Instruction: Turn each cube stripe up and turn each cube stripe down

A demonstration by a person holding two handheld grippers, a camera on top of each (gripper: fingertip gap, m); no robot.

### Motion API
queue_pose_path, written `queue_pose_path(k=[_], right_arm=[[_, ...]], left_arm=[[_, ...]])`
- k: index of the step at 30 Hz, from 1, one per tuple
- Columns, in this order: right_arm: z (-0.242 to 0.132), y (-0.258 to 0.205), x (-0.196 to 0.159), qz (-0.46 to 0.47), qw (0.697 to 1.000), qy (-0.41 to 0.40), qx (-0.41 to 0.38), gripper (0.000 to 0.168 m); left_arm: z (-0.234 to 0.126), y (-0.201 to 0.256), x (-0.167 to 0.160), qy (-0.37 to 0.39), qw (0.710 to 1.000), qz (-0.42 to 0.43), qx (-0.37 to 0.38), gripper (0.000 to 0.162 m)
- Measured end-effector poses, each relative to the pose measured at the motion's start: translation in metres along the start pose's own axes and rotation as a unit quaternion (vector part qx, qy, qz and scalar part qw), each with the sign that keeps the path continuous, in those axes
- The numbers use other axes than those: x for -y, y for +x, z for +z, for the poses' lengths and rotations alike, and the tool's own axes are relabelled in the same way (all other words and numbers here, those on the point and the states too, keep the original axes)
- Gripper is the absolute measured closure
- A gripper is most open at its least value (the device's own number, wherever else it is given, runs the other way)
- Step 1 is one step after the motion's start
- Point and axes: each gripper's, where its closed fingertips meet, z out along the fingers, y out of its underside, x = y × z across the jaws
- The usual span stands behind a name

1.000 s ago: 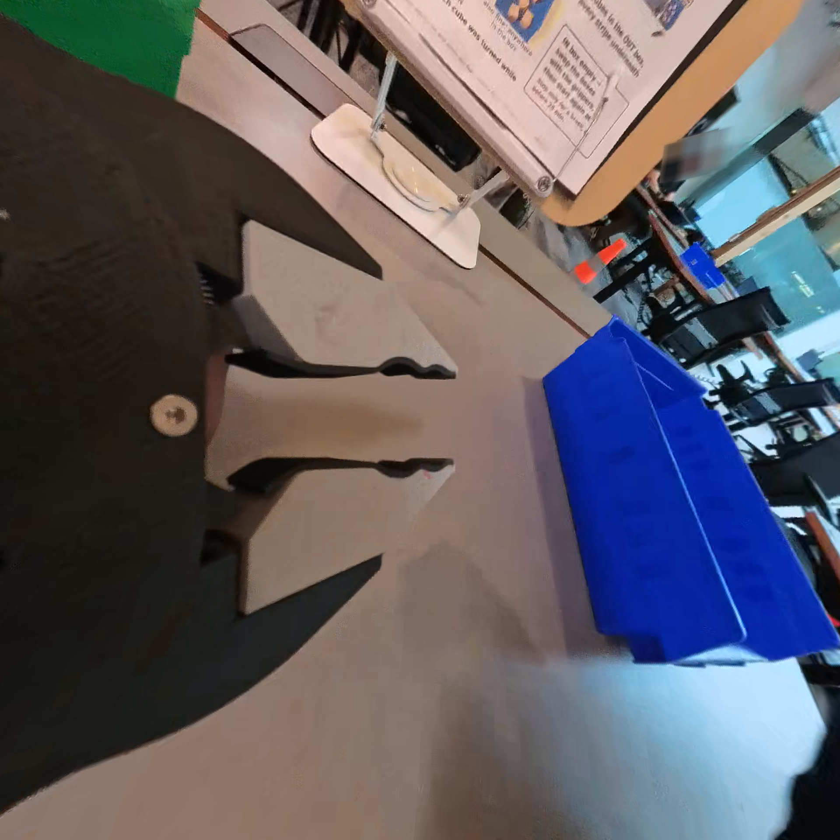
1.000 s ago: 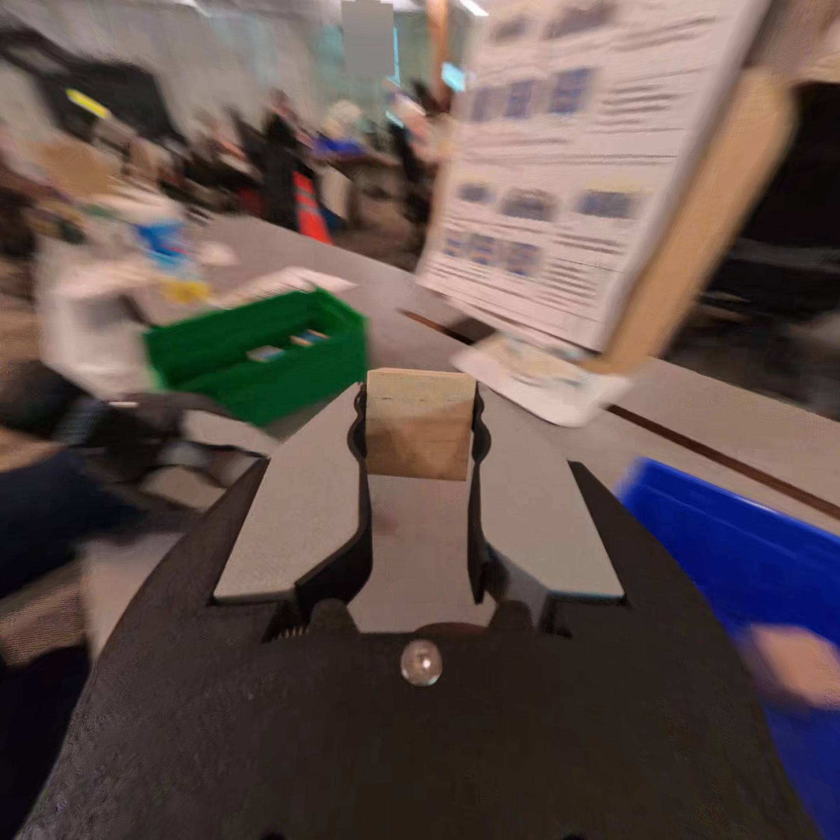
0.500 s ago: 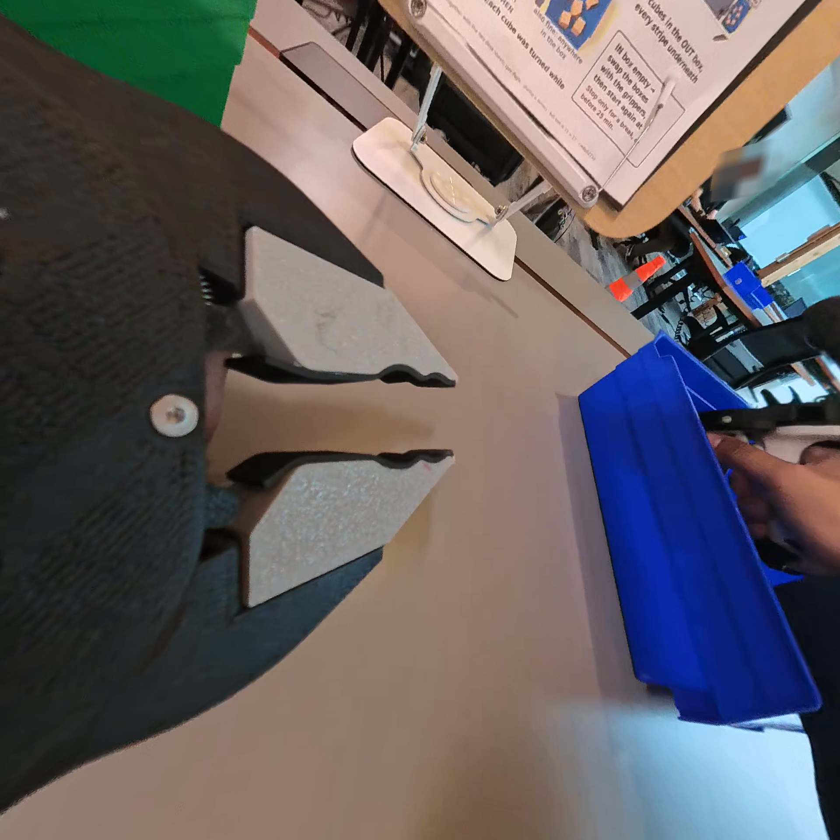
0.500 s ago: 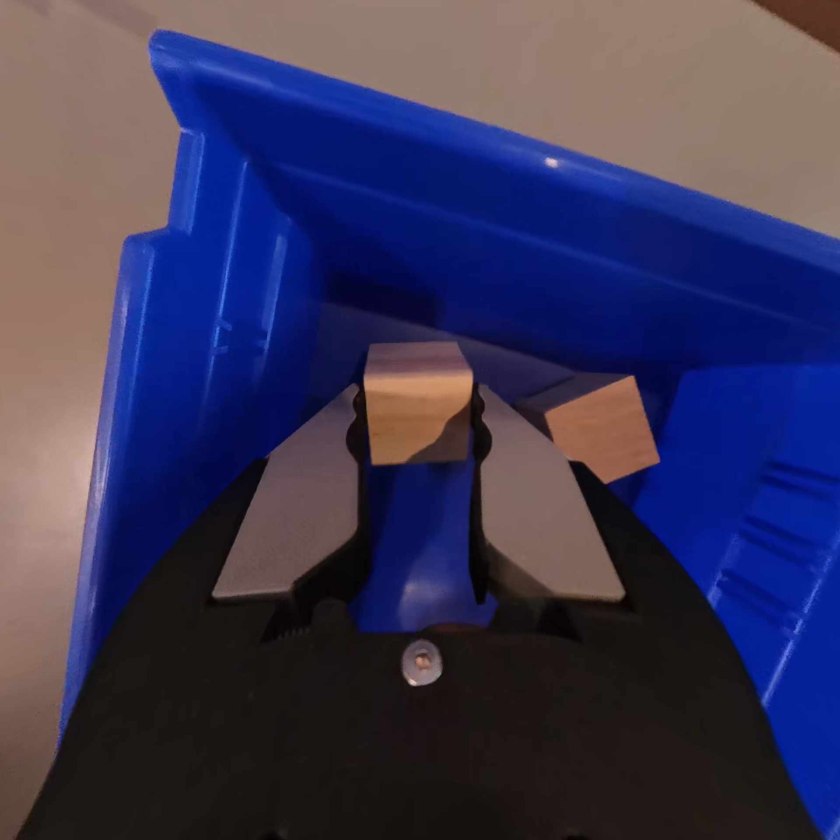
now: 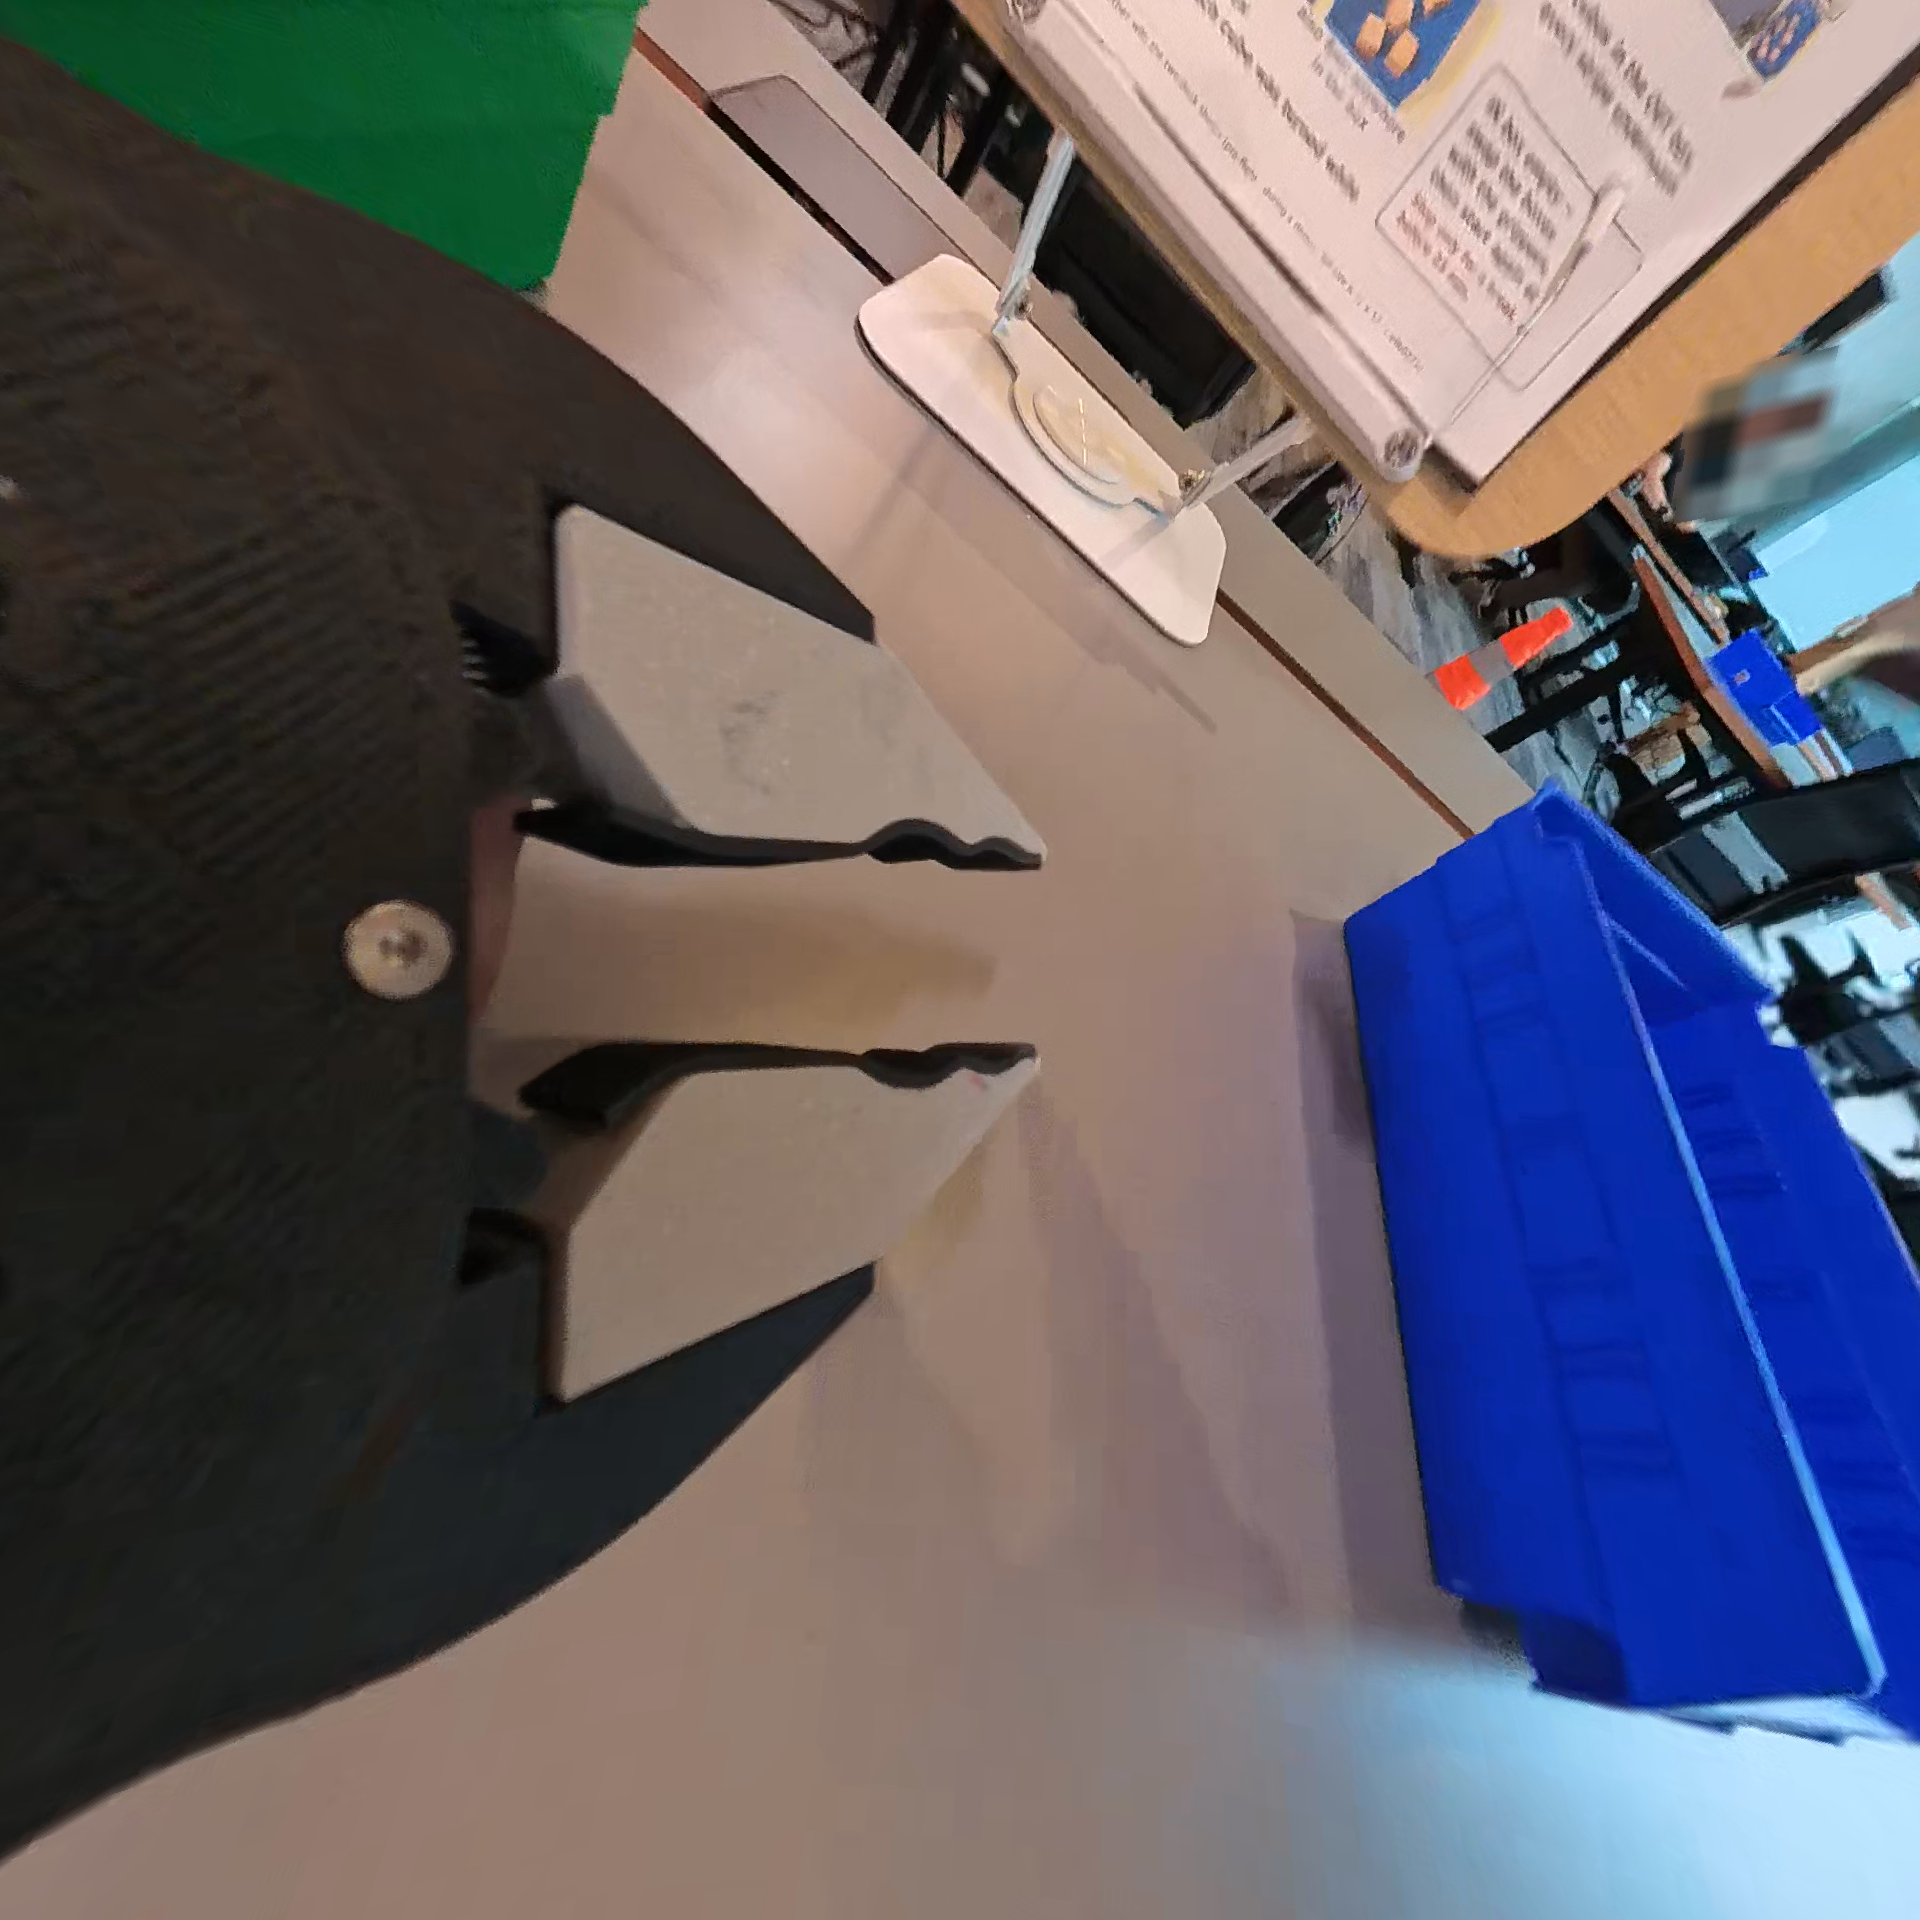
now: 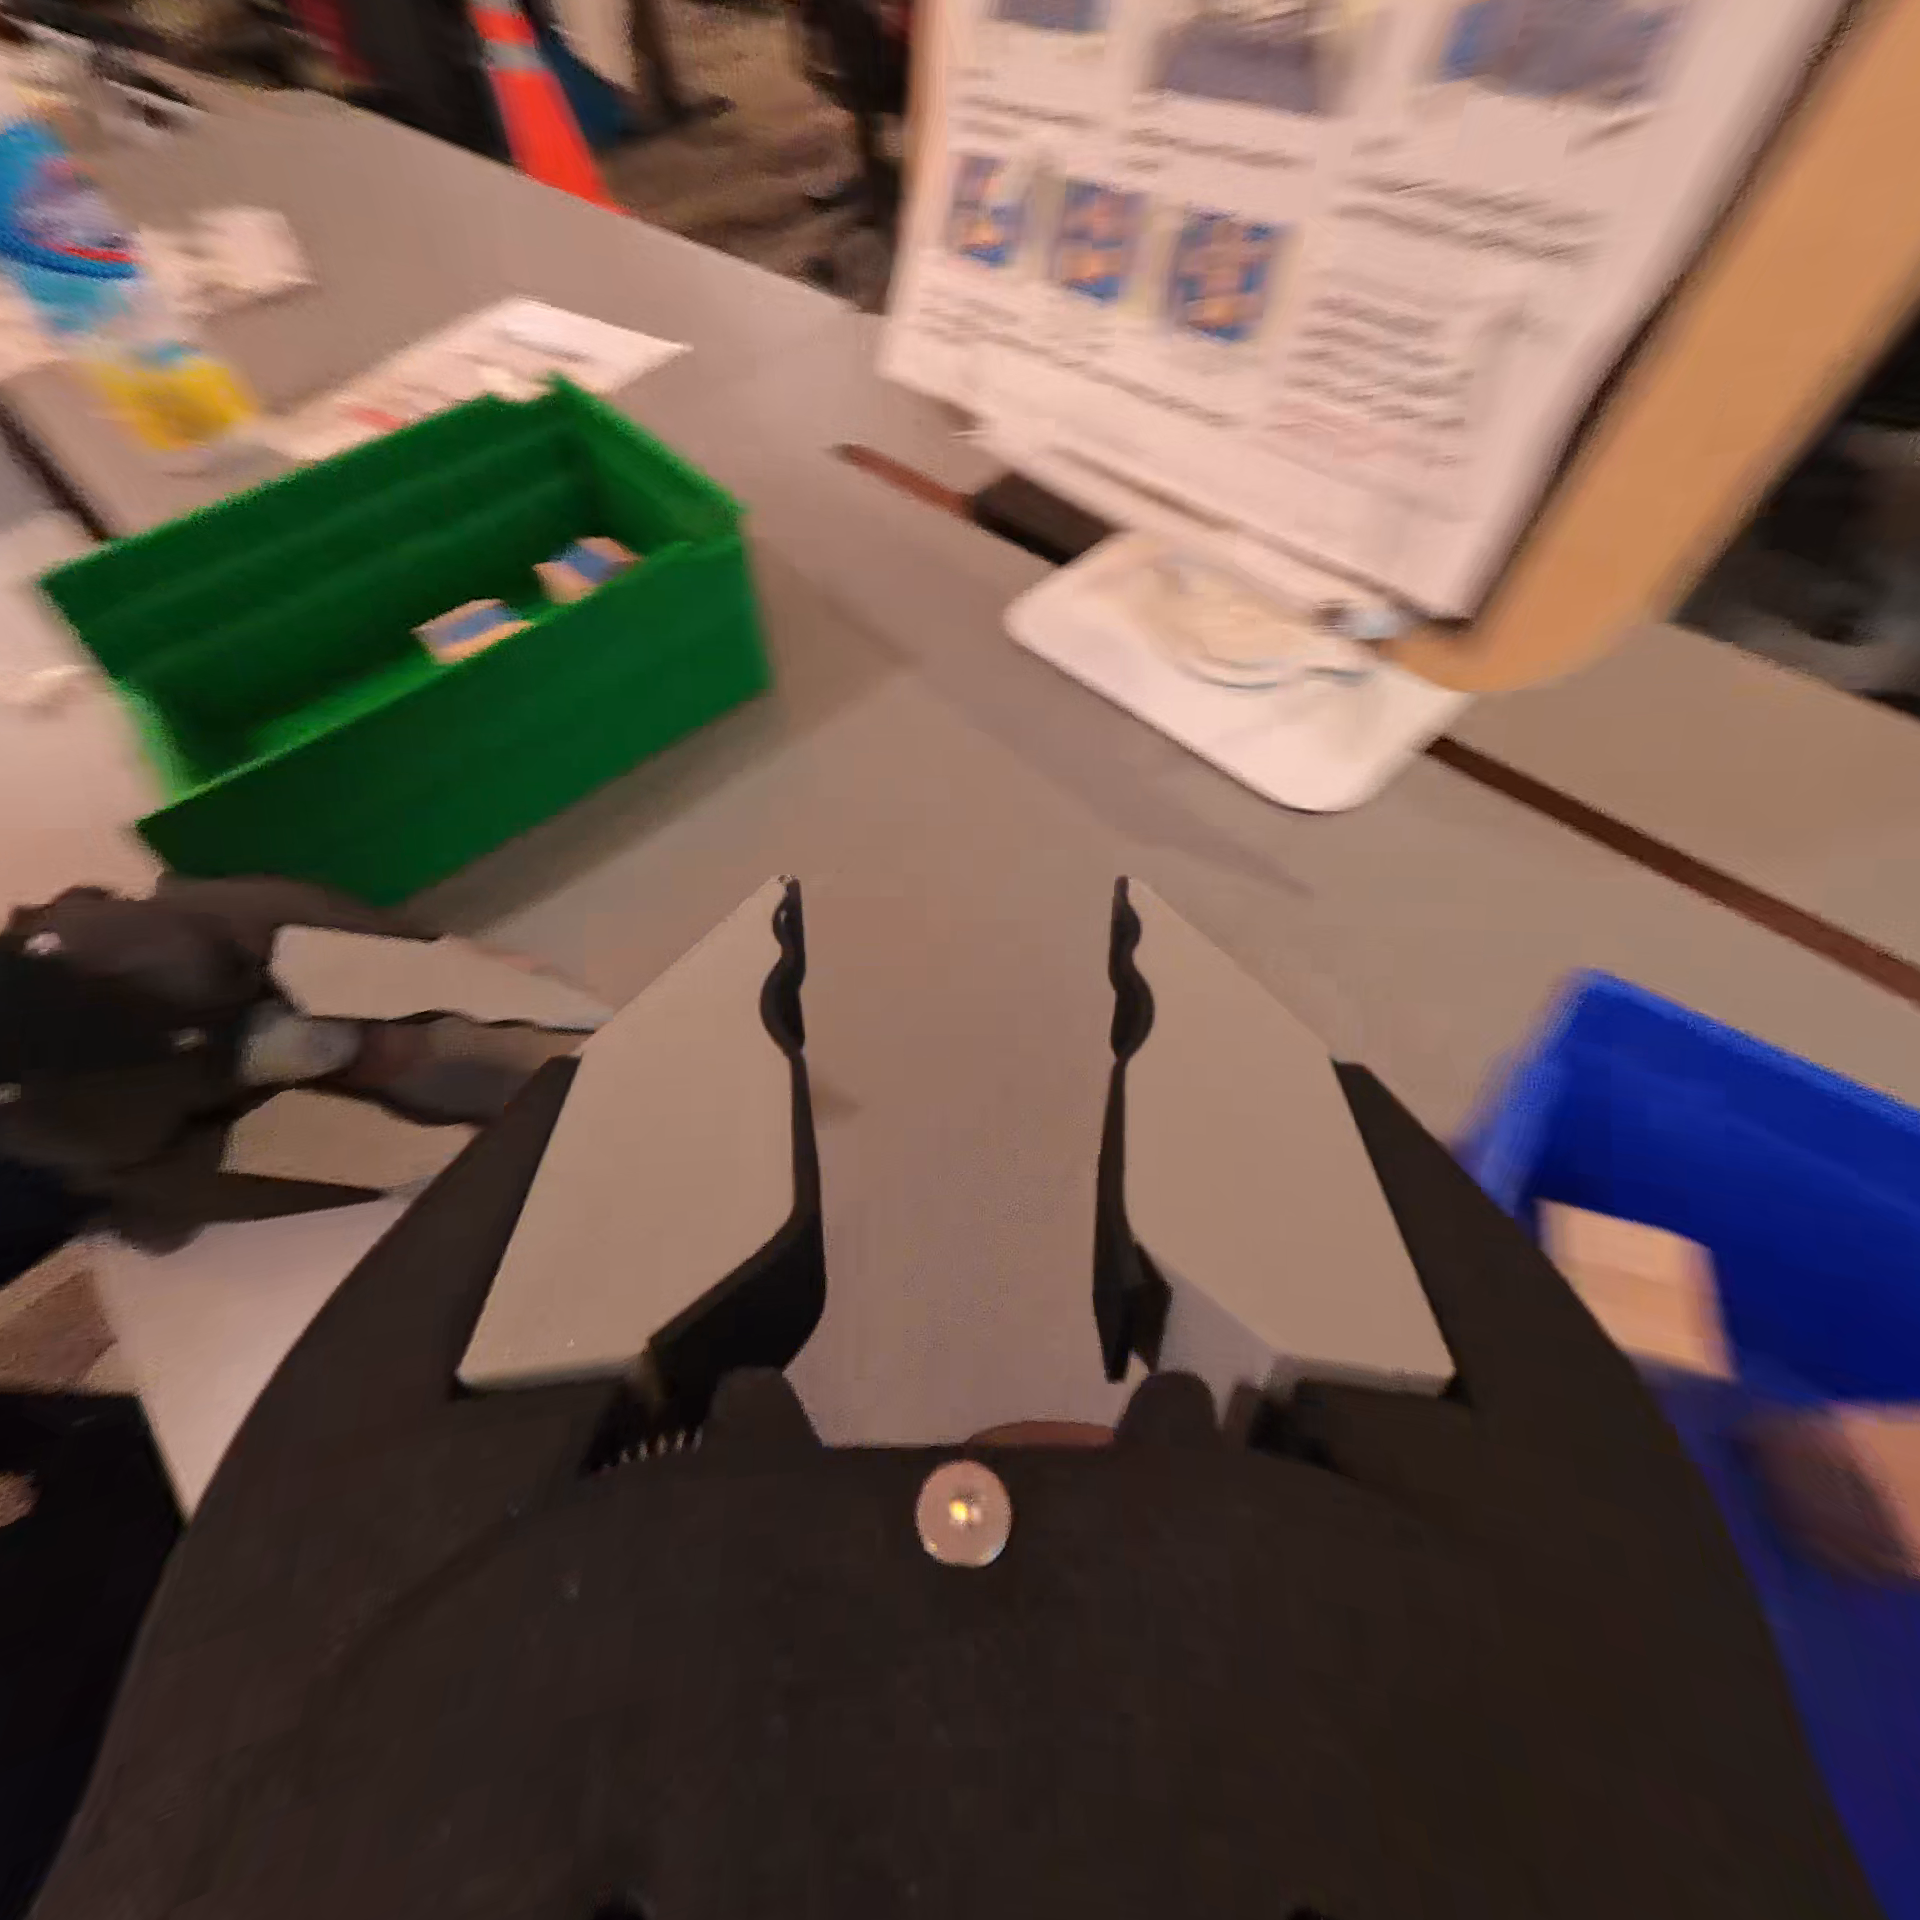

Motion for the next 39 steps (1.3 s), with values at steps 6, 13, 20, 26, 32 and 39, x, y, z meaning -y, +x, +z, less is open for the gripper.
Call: queue_pose_path(k=[6, 13, 20, 26, 32, 39], right_arm=[[0.065, -0.028, -0.065, -0.013, 0.999, 0.015, 0.029, 0.117], [0.061, -0.029, -0.078, 0.060, 0.994, -0.005, 0.096, 0.115], [0.062, -0.036, -0.079, 0.044, 0.995, -0.001, 0.092, 0.116], [0.067, -0.037, -0.087, 0.034, 0.995, -0.017, 0.088, 0.116], [0.070, -0.051, -0.092, 0.040, 0.991, -0.027, 0.124, 0.117], [0.050, -0.129, -0.080, 0.095, 0.928, -0.015, 0.360, 0.111]], left_arm=[[-0.086, -0.052, 0.067, 0.078, 0.991, -0.024, 0.103, 0.138], [-0.153, -0.203, -0.025, -0.157, 0.965, -0.111, 0.180, 0.101], [-0.145, -0.236, -0.183, -0.360, 0.869, -0.296, 0.168, 0.102], [-0.141, -0.227, -0.223, -0.436, 0.840, -0.281, 0.159, 0.112], [-0.136, -0.238, -0.199, -0.386, 0.883, -0.218, 0.154, 0.114], [-0.129, -0.189, -0.016, -0.067, 0.994, 0.019, 0.082, 0.114]])
